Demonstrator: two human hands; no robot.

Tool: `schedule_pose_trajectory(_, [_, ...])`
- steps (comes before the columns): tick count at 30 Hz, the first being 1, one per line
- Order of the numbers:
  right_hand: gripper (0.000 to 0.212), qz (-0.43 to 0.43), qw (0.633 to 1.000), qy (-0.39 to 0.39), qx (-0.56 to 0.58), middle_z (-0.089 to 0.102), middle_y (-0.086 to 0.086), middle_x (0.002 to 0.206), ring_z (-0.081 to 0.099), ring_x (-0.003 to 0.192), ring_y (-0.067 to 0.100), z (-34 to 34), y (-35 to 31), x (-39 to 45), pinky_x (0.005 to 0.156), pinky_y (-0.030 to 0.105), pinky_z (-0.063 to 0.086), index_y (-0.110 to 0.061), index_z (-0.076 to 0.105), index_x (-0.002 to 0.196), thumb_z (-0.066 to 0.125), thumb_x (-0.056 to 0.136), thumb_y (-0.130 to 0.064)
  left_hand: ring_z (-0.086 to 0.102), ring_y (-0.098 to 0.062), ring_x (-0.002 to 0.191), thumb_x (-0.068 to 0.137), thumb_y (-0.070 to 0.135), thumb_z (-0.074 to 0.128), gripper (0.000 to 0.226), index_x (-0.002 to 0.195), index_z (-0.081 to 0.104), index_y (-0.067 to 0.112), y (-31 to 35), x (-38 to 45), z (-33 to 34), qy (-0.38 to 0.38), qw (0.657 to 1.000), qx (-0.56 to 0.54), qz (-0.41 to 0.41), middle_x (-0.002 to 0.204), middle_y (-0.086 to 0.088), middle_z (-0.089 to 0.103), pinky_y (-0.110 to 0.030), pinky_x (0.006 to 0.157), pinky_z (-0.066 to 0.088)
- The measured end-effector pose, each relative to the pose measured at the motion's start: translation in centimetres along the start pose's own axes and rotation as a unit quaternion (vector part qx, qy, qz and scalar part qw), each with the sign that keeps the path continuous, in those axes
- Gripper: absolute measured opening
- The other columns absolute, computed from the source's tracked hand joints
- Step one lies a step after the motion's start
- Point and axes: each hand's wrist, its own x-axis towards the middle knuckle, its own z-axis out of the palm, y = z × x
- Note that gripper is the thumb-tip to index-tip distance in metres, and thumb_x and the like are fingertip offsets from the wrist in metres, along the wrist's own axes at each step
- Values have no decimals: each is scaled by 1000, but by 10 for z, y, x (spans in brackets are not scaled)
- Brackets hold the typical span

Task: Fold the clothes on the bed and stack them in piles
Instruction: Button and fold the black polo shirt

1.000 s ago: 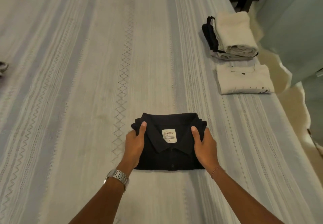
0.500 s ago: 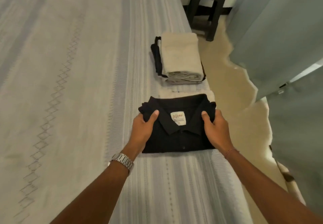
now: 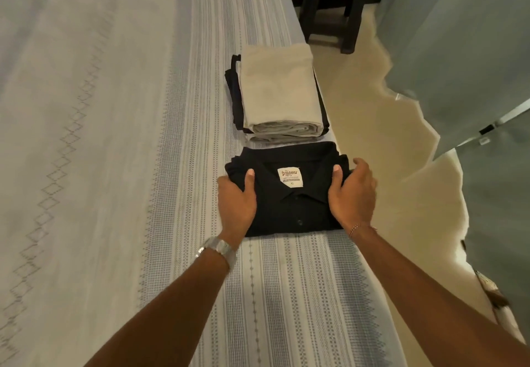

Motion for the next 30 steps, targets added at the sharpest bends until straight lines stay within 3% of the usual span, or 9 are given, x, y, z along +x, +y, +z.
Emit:
schedule_pose_trajectory(2, [49,-105,989,86,-67,54,15,138,48,125,34,-2,-7,-12,99,47,40,-9,45,142,48,104,-39,51,-33,122,100,53,48,62,136,46,3,0,-11,1,73,981,139,113,129,-16,55,-44,104,43])
schedule_pose_trajectory(3, [49,-158,979,93,-90,51,14,143,44,131,33,-2,-8,-18,104,47,38,-11,46,143,47,104,-41,45,-33,129,101,54,43,65,144,41,5,2,-18,3,83,964,190,169,140,-18,49,-44,109,38])
schedule_pose_trajectory(5, [54,-221,966,37,-128,39,12,156,33,145,33,5,-6,-28,114,50,30,-16,44,149,42,104,-47,32,-34,142,102,58,28,71,155,29,12,0,-30,11,35,940,245,237,156,-20,33,-47,118,31])
schedule_pose_trajectory(8, [63,-204,962,-64,-170,21,12,168,18,153,38,21,5,-33,118,58,28,-23,35,156,26,103,-56,14,-36,153,100,62,14,77,161,13,15,-10,-31,20,-47,929,285,231,166,-21,12,-48,125,18])
schedule_pose_trajectory(12, [67,-194,953,-94,-211,15,11,169,18,154,39,29,12,-30,118,60,28,-27,25,161,14,103,-59,-1,-34,156,104,60,22,75,163,0,19,-21,-23,18,-102,925,280,236,168,-20,-4,-48,127,9])
schedule_pose_trajectory(16, [73,-166,943,-132,-258,6,10,171,7,156,38,19,1,-30,122,64,10,-28,11,163,1,99,-62,-1,-32,156,104,57,28,73,163,1,22,-22,-18,-5,-157,906,296,261,169,-15,-5,-50,126,11])
schedule_pose_trajectory(22, [73,-210,940,-101,-251,17,19,167,11,155,42,-10,-66,-93,121,64,6,-18,24,161,15,103,-61,-3,-26,157,109,44,27,64,162,0,22,-17,-30,-101,-162,871,356,298,170,-8,-4,-46,127,7])
schedule_pose_trajectory(26, [76,-239,931,-172,-216,11,15,169,6,156,38,-20,-128,-144,124,61,10,-18,19,162,10,100,-62,-6,-24,157,108,48,25,66,162,-5,22,-10,-42,-189,-156,854,392,305,170,-6,-8,-45,127,3])
schedule_pose_trajectory(30, [67,-293,906,-210,-222,4,13,170,-1,157,34,-28,-183,-202,126,54,4,-17,13,163,23,107,-52,-2,-25,157,102,59,10,72,162,-1,20,-16,-52,-279,-138,851,409,298,170,-6,-3,-48,127,7])
